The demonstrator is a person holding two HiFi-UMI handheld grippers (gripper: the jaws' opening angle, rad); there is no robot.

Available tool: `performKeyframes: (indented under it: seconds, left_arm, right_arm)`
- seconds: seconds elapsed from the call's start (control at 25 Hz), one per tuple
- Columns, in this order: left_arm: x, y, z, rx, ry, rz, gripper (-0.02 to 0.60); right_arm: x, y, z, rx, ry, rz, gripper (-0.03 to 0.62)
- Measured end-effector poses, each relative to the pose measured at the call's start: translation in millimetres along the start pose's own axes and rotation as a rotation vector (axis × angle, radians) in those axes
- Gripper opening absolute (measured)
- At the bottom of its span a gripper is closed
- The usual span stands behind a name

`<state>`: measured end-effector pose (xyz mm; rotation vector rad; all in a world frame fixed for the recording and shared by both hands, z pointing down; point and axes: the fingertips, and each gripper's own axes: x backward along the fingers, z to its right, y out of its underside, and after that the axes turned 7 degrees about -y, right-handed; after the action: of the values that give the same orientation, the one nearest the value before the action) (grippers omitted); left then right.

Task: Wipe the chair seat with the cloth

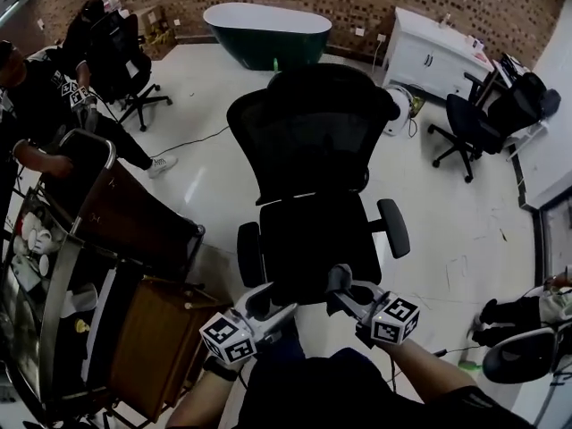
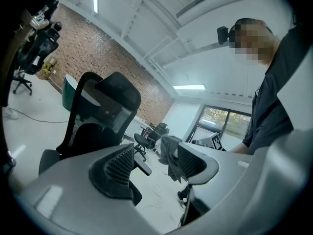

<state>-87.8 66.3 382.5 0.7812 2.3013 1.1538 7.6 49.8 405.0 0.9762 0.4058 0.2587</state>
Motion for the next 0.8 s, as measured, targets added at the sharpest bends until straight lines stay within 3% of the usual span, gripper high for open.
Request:
performKeyframes:
  seconds: [0.16,0.48,0.8]
  left_arm:
    - [-20,-10,-61,-0.001,0.003,-0.046,0.304]
    - [-75,-23,-160,0.054,-0.089,-0.051,0.304]
    - [-116,-10,-227,0.138,-0.195,-0.019,0.304]
  right_arm:
    - [-66,-10,40,0.011,0.003,-0.039,0.029]
    - [-172,0,138,0.076,-0.033,-0.208,0.029]
    - [-279,74,256,0.151,-0.026,-0.462,0.029]
